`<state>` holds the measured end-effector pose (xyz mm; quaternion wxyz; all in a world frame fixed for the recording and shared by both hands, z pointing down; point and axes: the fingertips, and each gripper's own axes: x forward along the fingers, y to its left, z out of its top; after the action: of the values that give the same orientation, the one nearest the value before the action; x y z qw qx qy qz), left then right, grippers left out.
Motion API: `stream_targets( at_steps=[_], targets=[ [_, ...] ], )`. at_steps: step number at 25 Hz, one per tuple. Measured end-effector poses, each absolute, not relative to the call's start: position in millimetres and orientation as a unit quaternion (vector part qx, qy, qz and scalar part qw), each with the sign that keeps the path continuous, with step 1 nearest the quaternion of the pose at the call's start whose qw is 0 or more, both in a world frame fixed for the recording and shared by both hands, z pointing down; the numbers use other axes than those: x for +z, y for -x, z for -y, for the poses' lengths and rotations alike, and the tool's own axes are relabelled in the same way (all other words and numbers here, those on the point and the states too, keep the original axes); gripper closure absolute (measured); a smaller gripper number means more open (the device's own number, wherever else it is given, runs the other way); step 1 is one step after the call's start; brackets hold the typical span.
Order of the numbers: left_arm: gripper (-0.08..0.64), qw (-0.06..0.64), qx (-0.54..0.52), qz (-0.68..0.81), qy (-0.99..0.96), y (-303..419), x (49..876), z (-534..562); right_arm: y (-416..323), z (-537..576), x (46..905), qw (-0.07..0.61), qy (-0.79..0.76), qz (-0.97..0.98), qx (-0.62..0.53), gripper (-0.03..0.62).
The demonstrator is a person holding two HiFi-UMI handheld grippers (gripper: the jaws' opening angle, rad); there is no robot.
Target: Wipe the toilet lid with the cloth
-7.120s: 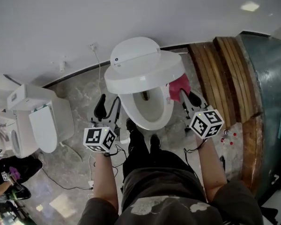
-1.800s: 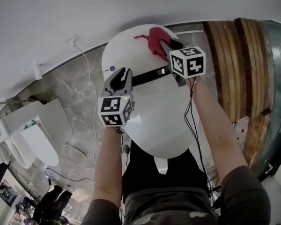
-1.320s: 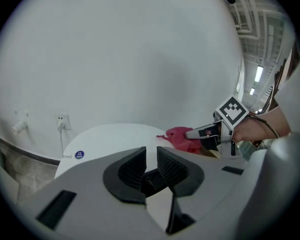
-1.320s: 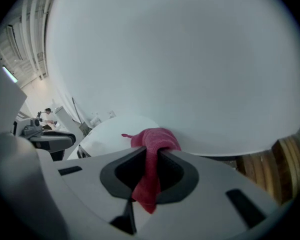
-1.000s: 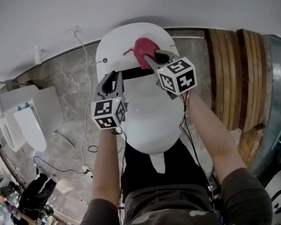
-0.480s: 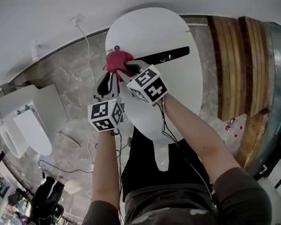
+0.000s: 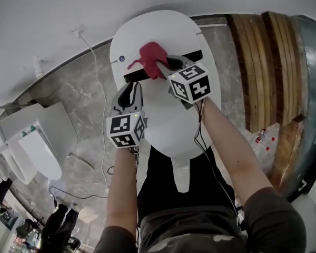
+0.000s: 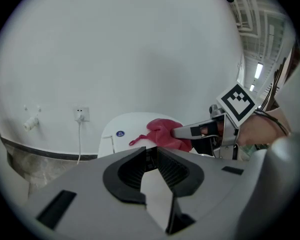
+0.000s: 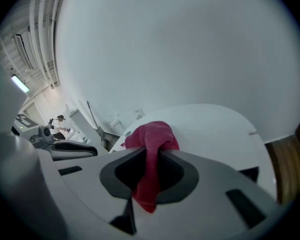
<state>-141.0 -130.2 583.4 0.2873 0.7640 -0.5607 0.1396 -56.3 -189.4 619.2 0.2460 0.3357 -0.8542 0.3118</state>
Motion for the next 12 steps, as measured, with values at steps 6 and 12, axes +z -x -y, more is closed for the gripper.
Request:
stream_targets(
  at_steps=[6, 12],
  targets=[
    [0.483, 0.286, 0.135, 0.546, -0.776, 79.0, 581.7, 146.0, -31.4, 210.2, 621.6, 0.234, -0.386, 0.831, 0.325, 0.543],
    [0.483, 0.292, 0.132, 0.53, -0.785, 16.5, 590.9, 157.1, -97.5, 214.8, 631.4, 0.232, -0.404, 0.819, 0.334, 0.543]
  ],
)
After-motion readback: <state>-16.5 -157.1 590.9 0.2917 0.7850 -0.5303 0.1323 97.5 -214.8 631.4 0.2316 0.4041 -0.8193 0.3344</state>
